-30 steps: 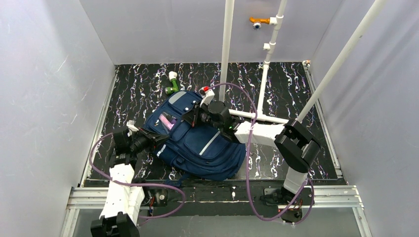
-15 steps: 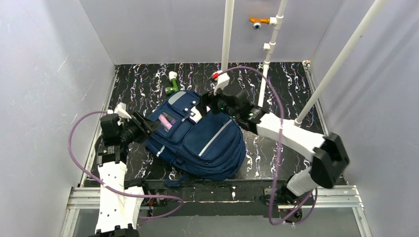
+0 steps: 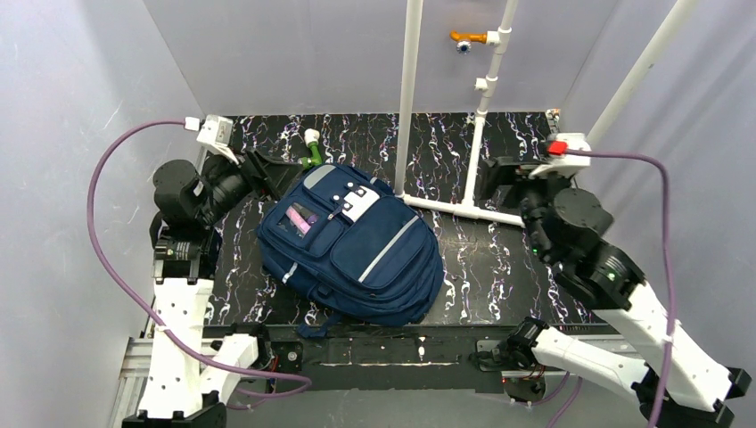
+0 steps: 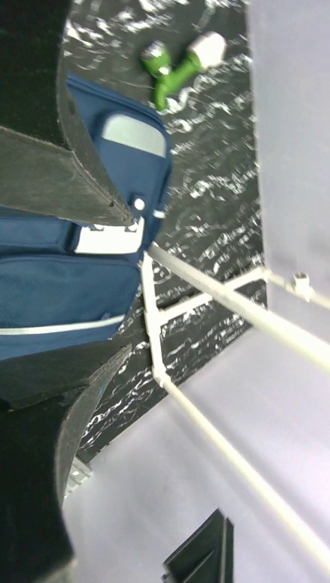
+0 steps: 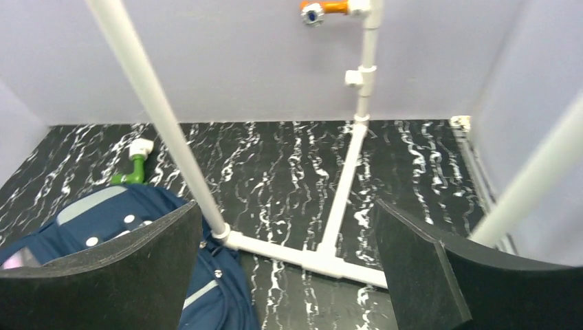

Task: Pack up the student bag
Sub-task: Reset both arms

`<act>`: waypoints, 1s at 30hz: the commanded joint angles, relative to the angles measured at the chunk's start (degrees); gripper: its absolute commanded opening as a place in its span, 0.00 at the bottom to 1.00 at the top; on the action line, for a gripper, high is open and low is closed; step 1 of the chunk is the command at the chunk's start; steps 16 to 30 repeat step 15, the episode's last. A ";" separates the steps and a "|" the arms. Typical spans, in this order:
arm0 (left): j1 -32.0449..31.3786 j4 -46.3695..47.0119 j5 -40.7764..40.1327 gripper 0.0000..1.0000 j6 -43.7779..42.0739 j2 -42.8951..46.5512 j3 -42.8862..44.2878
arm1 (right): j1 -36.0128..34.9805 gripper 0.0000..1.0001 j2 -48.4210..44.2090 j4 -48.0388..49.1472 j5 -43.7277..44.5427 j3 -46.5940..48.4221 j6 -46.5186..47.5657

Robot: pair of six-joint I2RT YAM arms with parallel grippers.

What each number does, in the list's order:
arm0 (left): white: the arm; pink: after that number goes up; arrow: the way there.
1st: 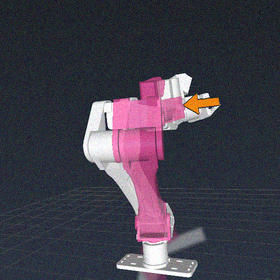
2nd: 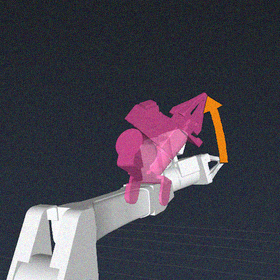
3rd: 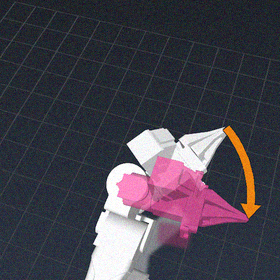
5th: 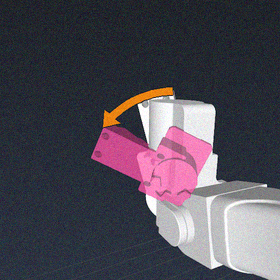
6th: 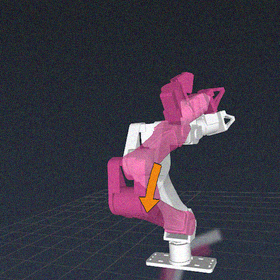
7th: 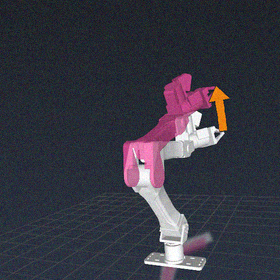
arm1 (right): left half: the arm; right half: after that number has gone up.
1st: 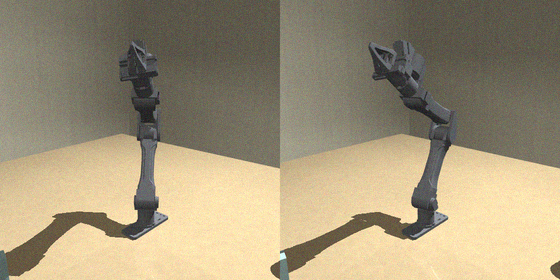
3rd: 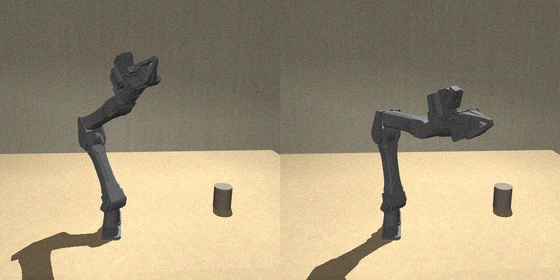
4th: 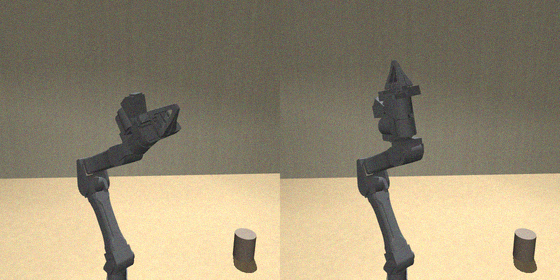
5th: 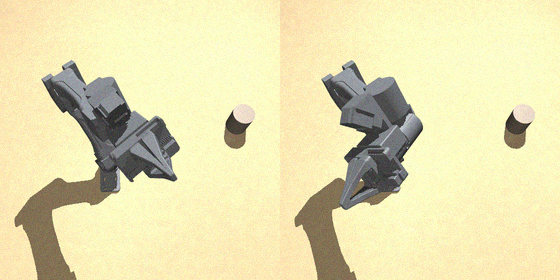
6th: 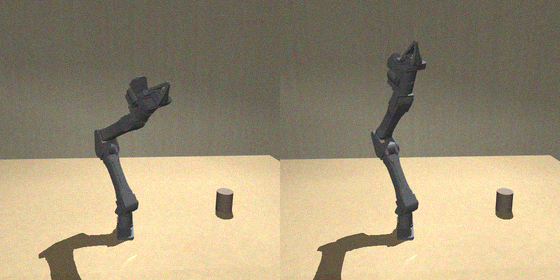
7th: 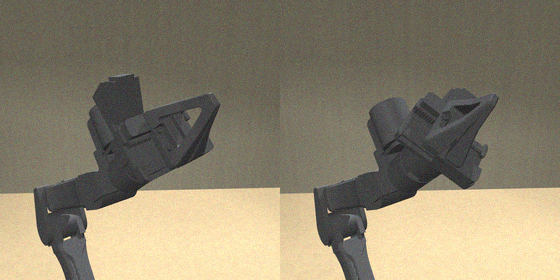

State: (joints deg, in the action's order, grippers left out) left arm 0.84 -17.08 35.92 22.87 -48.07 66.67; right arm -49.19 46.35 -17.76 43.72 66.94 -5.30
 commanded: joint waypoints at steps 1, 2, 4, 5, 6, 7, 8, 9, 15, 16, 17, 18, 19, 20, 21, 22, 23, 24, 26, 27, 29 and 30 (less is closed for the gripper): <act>-4.79 18.14 0.06 0.61 -0.32 2.49 -0.51 | -0.12 1.00 -3.28 -5.81 7.73 2.32 1.97; -5.37 19.65 0.01 0.62 0.68 3.02 -0.90 | -0.12 1.00 -4.23 -6.33 8.07 2.46 1.97; -6.92 19.77 0.69 0.62 0.80 3.60 -0.81 | -0.12 1.00 -6.17 -7.49 9.46 2.54 1.28; -7.51 19.59 1.02 0.62 0.39 4.36 -1.37 | -0.12 1.00 -7.22 -7.80 9.87 2.39 1.15; -8.04 19.57 1.22 0.62 0.00 5.56 -2.36 | -0.12 1.00 -8.23 -8.07 10.25 2.19 1.05; -8.12 19.55 1.19 0.62 -0.66 6.78 -3.41 | -0.12 1.00 -9.15 -8.46 10.48 2.03 0.74; -8.24 19.28 1.08 0.62 -1.58 8.13 -4.43 | -0.12 1.00 -10.04 -8.88 10.91 1.98 0.40; -8.69 18.80 0.67 0.62 -2.49 9.16 -5.15 | -0.12 1.00 -10.65 -9.43 11.42 2.01 0.05; -10.10 14.28 -1.67 0.62 -6.08 10.61 -6.13 | 0.06 1.00 -12.48 -11.51 14.10 1.36 -1.84; -10.10 14.28 -1.67 0.62 -6.08 10.61 -6.13 | 0.06 1.00 -12.48 -11.51 14.10 1.36 -1.84; -10.10 14.28 -1.67 0.62 -6.08 10.61 -6.13 | 0.06 1.00 -12.48 -11.51 14.10 1.36 -1.84; -10.10 14.28 -1.67 0.62 -6.08 10.61 -6.13 | 0.06 1.00 -12.48 -11.51 14.10 1.36 -1.84; -10.10 14.28 -1.67 0.62 -6.08 10.61 -6.13 | 0.06 1.00 -12.48 -11.51 14.10 1.36 -1.84; -10.10 14.28 -1.67 0.62 -6.08 10.61 -6.13 | 0.06 1.00 -12.48 -11.51 14.10 1.36 -1.84; -10.10 14.28 -1.67 0.62 -6.08 10.61 -6.13 | 0.06 1.00 -12.48 -11.51 14.10 1.36 -1.84; -10.10 14.28 -1.67 0.62 -6.08 10.61 -6.13 | 0.06 1.00 -12.48 -11.51 14.10 1.36 -1.84; -10.10 14.28 -1.67 0.62 -6.08 10.61 -6.13 | 0.06 1.00 -12.48 -11.51 14.10 1.36 -1.84; -10.10 14.28 -1.67 0.62 -6.08 10.61 -6.13 | 0.06 1.00 -12.48 -11.51 14.10 1.36 -1.84; -10.10 14.28 -1.67 0.62 -6.08 10.61 -6.13 | 0.06 1.00 -12.48 -11.51 14.10 1.36 -1.84; -10.10 14.28 -1.67 0.62 -6.08 10.61 -6.13 | 0.06 1.00 -12.48 -11.51 14.10 1.36 -1.84; -10.10 14.28 -1.67 0.62 -6.08 10.61 -6.13 | 0.06 1.00 -12.48 -11.51 14.10 1.36 -1.84; -10.10 14.28 -1.67 0.62 -6.08 10.61 -6.13 | 0.06 1.00 -12.48 -11.51 14.10 1.36 -1.84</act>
